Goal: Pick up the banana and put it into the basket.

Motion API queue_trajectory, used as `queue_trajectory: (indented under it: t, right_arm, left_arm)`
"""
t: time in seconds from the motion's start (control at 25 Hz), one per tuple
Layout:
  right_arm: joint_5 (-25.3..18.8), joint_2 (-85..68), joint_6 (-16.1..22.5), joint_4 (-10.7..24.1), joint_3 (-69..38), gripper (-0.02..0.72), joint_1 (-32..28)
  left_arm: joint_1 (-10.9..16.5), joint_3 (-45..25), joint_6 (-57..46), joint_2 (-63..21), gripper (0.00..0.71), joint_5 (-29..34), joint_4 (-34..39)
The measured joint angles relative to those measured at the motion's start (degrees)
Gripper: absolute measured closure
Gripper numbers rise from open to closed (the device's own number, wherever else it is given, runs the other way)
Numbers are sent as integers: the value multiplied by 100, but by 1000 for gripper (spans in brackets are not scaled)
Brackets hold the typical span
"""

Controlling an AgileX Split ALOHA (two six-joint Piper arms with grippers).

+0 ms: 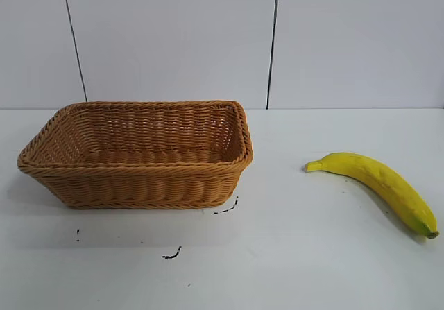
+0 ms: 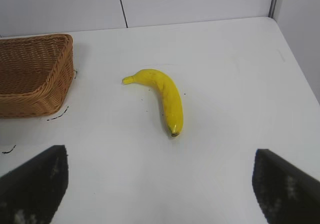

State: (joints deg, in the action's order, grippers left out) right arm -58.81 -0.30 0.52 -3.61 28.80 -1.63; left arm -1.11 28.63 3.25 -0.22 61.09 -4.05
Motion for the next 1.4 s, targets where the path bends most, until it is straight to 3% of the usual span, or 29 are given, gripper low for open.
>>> queue_trajectory:
  t: [0.72,1.4]
  right_arm:
    - [-91,84,18,-56,75,13,0]
    - [-151,4432,41,-88,2117,13,0]
  left_arm:
    - [0,0,0,0,17,0,0]
    - [0,0,0,0,17,6,0]
